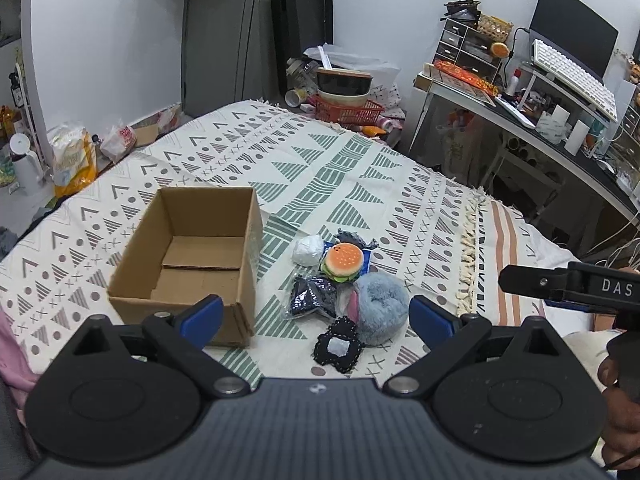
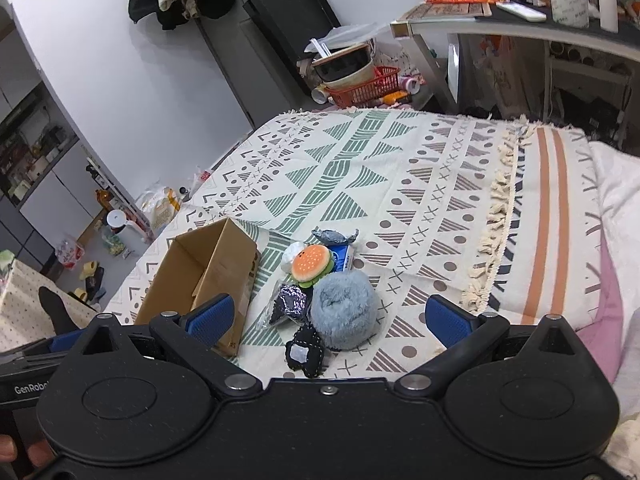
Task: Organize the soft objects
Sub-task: 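Move both grippers toward the light-blue fluffy plush ball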
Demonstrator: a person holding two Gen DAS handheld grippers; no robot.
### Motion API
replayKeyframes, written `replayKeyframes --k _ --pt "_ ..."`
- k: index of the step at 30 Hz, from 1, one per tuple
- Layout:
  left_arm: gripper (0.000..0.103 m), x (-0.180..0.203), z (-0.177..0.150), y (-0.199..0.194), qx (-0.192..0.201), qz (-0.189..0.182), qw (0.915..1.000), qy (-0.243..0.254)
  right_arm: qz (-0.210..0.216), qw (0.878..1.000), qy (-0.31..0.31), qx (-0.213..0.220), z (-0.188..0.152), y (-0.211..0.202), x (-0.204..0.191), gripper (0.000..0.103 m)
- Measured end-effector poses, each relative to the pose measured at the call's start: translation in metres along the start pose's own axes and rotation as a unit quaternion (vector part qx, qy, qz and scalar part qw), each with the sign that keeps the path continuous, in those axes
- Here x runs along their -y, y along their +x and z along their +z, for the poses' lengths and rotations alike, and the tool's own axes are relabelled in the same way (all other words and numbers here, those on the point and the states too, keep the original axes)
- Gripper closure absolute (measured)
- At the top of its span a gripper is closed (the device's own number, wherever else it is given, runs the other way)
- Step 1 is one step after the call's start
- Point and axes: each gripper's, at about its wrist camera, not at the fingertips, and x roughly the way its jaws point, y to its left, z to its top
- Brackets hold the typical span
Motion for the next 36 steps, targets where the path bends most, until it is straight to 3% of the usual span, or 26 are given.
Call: replayKeyframes --k 5,7,10,15,25,31,36 --pt "0.008 0.002 0.002 0.023 -0.006 -0.009 0.9999 -0.009 -0.005 1.0 0.012 -0.016 0.001 0.024 0.009 0.008" --pt "0.012 0.002 0.003 0.034 -0.013 -0.015 0.9996 -0.018 -0.004 0.999 0.022 -0.028 0.0 0.035 0.014 0.02" --pt "0.019 0.001 0.005 0.048 -0.019 -0.02 0.9992 -0.028 -0.008 0.998 0.04 -0.041 -0.001 0.051 0.021 0.027" --pt "0.032 0.0 0.008 0.074 -0.038 -0.027 0.998 -0.042 -0.001 0.996 0.07 -0.055 -0.001 0.074 0.033 0.028" --pt "0.051 0.0 0.012 0.134 -0.101 -0.058 0.9893 -0.088 0.014 0.988 0.112 -0.101 0.001 0.121 0.043 0.061" --pt "0.057 0.005 0.011 0.166 -0.13 -0.067 0.984 -0.101 0.028 0.982 0.146 -0.119 0.0 0.141 0.052 0.07" --pt "0.062 0.008 0.009 0.192 -0.16 -0.069 0.9779 -0.116 0.031 0.978 0.165 -0.126 -0.002 0.155 0.061 0.07"
